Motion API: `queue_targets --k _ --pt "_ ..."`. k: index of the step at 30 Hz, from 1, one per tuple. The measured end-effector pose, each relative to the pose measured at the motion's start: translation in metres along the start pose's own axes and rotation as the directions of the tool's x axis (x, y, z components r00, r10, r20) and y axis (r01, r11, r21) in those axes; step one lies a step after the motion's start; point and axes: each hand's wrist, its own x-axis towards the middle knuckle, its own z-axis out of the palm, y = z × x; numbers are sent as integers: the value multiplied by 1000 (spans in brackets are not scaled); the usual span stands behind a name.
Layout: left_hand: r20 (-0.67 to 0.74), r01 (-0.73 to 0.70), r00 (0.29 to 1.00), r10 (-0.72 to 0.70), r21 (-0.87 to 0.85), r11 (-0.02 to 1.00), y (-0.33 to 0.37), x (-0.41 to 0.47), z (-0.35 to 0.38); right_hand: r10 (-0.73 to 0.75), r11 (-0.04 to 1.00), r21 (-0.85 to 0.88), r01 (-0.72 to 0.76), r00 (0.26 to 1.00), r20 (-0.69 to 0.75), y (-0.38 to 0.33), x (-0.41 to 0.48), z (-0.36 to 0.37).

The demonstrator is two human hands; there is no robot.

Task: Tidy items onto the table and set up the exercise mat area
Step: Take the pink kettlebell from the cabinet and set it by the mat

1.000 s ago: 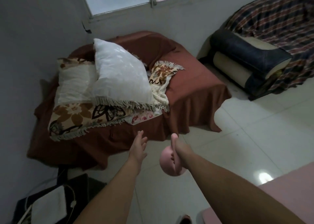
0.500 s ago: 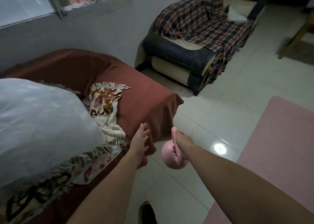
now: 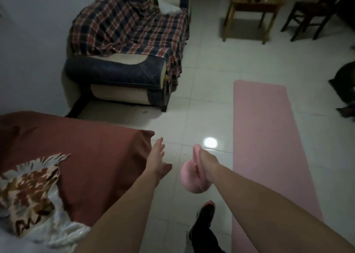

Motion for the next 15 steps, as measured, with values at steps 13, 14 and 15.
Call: queue_targets --k 13,14,15 --pt "99 0 995 -18 180 984 107 192 146 -7 987 157 31 988 -153 -206 118 -73" --pt "110 -4 994 -17 184 983 115 206 156 -12 986 161 37 988 -155 -223 124 -76" --pt "122 -5 992 -19 187 982 124 222 167 -19 985 168 45 988 -153 -241 132 -79"
